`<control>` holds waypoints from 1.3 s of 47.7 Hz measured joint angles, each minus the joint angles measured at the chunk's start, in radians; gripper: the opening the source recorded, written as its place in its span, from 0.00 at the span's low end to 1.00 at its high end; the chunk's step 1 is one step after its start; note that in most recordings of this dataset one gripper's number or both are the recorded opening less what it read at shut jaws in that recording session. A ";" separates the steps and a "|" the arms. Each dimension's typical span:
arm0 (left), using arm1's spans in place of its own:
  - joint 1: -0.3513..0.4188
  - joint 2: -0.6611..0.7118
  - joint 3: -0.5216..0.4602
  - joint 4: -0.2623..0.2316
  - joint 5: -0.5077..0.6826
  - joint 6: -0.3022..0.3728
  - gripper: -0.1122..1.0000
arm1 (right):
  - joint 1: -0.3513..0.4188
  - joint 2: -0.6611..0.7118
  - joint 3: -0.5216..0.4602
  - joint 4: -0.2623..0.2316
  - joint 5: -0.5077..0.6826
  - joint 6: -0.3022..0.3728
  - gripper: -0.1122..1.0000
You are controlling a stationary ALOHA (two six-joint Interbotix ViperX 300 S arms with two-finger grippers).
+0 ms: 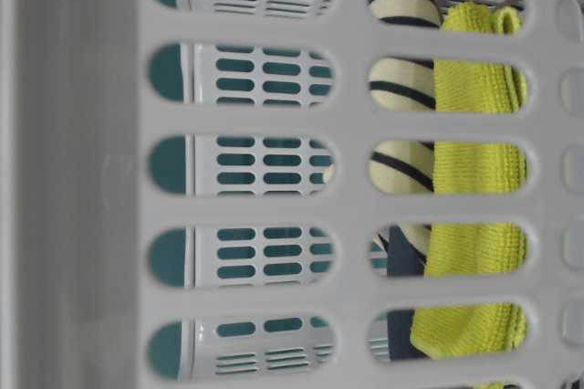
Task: Pick up the yellow cloth from the shopping basket with the left arm.
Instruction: 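Move the left gripper over the basket toward the yellow cloth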
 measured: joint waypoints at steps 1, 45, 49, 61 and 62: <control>0.000 -0.002 0.000 0.000 0.000 0.000 0.15 | 0.000 0.000 0.000 0.000 0.000 0.000 0.10; -0.083 0.353 -0.577 0.037 0.750 -0.083 0.10 | 0.052 0.106 -0.064 0.025 0.120 0.058 0.78; -0.092 0.423 -0.630 0.038 0.805 -0.078 0.13 | 0.052 0.104 -0.064 0.025 0.120 0.060 0.78; -0.107 0.634 -0.799 0.038 0.942 -0.094 0.74 | 0.052 0.103 -0.064 0.025 0.118 0.060 0.78; -0.109 0.653 -0.818 0.037 0.953 -0.092 0.78 | 0.052 0.103 -0.064 0.025 0.118 0.060 0.78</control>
